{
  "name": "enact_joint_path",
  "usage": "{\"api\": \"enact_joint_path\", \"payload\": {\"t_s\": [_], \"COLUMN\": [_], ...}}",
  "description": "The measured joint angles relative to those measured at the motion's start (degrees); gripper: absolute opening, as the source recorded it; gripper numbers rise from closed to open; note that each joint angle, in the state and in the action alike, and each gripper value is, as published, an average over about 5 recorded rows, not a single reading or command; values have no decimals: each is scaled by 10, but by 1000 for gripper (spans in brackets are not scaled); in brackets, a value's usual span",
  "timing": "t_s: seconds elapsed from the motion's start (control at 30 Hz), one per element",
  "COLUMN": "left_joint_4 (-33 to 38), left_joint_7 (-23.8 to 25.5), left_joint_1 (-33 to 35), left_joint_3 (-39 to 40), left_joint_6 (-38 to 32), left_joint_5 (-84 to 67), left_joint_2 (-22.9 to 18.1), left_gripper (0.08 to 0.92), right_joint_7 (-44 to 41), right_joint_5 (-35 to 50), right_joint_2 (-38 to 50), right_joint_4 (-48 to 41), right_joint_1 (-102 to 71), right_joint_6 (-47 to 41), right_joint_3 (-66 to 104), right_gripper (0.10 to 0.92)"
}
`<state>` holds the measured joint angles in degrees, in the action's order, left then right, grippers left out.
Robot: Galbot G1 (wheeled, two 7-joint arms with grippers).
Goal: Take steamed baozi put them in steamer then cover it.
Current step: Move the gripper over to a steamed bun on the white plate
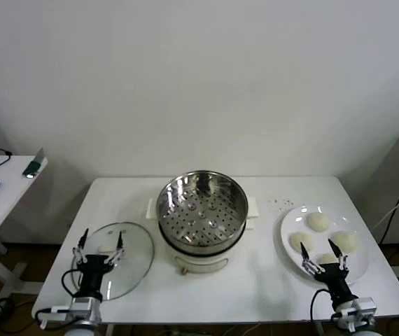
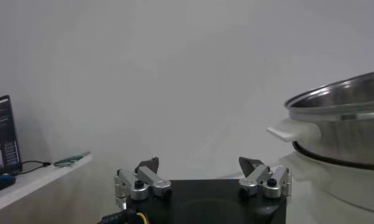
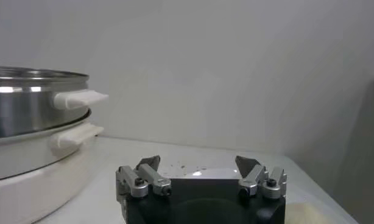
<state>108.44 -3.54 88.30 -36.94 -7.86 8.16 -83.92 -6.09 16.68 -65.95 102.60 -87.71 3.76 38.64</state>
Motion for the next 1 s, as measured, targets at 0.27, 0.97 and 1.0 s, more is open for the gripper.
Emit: {"api": "enact_joint_path", "payload": {"t_s": [0.27, 0.97, 1.0], "left_joint_4": [-1, -5, -5], "left_joint_7": [-2, 1, 1], "left_joint_1": [-1, 6, 5], "left_joint_3": [3, 8, 7], "left_joint_6": [2, -1, -1], "left_joint_5": [-1, 0, -1], "left_joint_2": [11, 27, 28], "left_gripper": [823, 823, 823], "right_joint_7": [-74, -458, -471], "right_joint_5": [-24, -170, -181], "right_joint_2": [98, 377, 379], "right_joint_4": [-25, -252, -264], "right_joint_1": [51, 533, 561], "right_joint_6": [-70, -75, -71], "right_joint_3": [-16, -409, -435], "right_gripper": [823, 823, 823]}}
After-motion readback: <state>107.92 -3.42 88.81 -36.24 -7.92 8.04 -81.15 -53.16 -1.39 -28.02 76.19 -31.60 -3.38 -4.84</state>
